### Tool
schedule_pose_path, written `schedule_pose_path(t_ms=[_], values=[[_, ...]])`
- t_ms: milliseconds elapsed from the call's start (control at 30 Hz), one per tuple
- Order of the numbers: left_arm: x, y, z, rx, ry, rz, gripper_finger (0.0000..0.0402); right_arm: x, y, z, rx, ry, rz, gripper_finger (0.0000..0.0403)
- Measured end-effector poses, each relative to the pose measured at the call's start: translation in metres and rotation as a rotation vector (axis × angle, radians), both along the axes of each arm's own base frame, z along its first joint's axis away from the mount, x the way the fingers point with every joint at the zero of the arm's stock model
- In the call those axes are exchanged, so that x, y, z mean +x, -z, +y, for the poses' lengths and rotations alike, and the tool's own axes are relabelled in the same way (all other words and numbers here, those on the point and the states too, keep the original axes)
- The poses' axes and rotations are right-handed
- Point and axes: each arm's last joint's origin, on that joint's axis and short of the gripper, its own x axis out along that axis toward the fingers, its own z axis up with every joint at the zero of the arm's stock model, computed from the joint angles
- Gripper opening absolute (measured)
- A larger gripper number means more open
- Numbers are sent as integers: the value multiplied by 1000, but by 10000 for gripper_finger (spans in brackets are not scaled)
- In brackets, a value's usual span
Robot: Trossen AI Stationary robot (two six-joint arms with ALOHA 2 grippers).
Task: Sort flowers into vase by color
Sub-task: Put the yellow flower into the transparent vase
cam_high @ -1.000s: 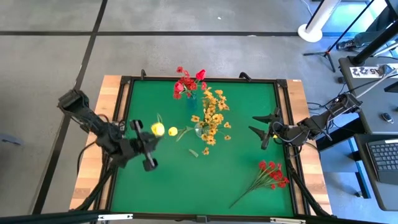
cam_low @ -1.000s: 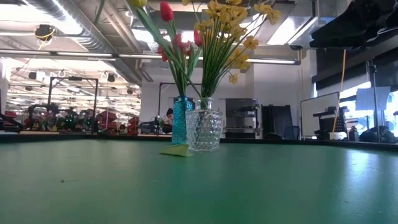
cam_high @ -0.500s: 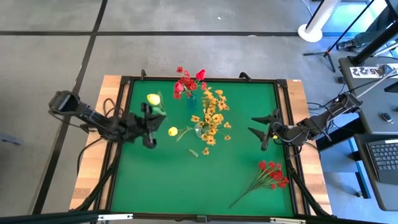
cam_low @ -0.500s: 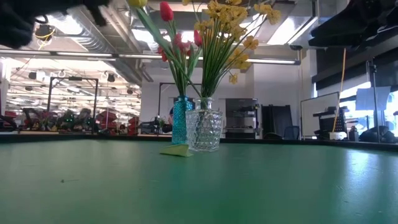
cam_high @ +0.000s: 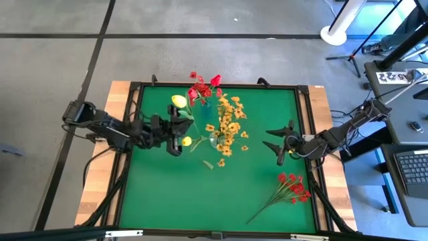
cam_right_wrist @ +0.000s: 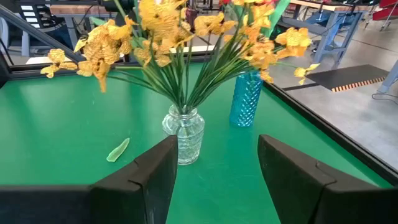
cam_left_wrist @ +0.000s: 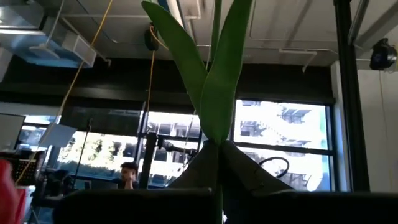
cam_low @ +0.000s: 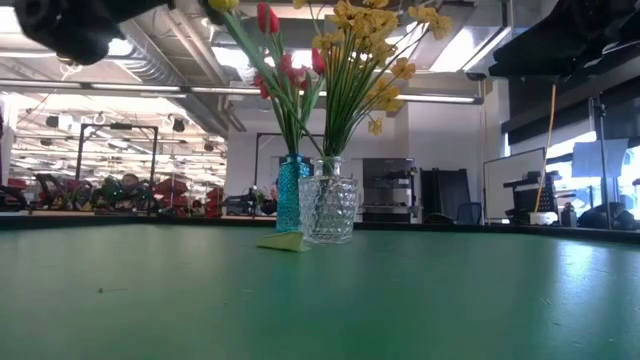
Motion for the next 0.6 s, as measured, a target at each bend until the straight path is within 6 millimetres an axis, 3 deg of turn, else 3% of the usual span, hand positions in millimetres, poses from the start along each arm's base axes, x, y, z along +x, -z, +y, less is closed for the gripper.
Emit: schedule_pose_path(t_ms=[167,400,600], values=[[21,0,3,11,-11,11,0,9,3,6,-3,-16,5,220],[51,18,9,15,-37,81,0,18,10,11,-18,6,19,220],[60,15,14,62,4,66,0,23,11,15,-2,-41,16,220]])
